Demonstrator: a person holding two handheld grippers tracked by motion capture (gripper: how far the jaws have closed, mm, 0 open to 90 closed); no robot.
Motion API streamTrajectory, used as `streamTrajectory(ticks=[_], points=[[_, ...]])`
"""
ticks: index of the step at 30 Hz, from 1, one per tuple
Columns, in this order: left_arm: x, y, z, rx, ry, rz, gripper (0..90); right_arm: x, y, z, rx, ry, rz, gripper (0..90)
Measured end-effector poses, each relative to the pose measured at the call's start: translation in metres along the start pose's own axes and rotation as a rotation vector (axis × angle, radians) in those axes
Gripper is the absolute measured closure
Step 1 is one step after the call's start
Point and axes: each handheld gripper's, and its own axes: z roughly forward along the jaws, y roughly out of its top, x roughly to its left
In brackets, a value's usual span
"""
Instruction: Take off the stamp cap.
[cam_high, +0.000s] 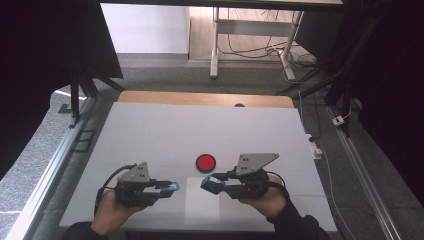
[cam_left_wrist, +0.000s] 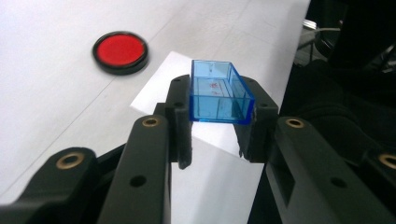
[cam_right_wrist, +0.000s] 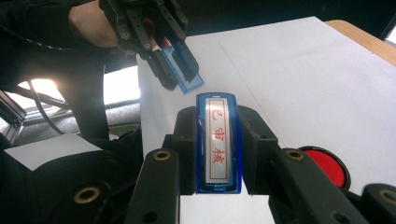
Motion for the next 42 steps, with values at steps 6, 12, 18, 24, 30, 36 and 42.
streamTrajectory(ticks=[6, 12, 18, 24, 30, 36, 42], points=[[-0.001, -0.011, -0.011, -0.013, 0.06, -0.025, 68.9, -0.002, -0.002, 0.001, -0.001, -0.012, 0.015, 71.2], [-0.003, -0.021, -0.019, -0.009, 0.105, -0.053, 68.9, -0.004, -0.003, 0.001, 0.008, -0.029, 0.023, 71.2], [-0.005, -0.03, -0.028, -0.022, 0.135, -0.088, 68.9, -0.005, -0.004, 0.001, 0.012, -0.041, 0.031, 71.3], [-0.005, -0.037, -0.035, -0.017, 0.163, -0.124, 68.8, -0.007, -0.005, 0.001, 0.016, -0.057, 0.035, 71.2], [-0.004, -0.045, -0.042, -0.01, 0.196, -0.16, 68.8, -0.009, -0.006, 0.001, 0.024, -0.077, 0.04, 71.2], [-0.002, -0.053, -0.05, -0.02, 0.233, -0.203, 68.7, -0.01, -0.007, 0.001, 0.025, -0.09, 0.045, 71.2], [-0.001, -0.059, -0.053, -0.008, 0.244, -0.23, 68.7, -0.011, -0.008, 0.001, 0.036, -0.1, 0.049, 71.2]])
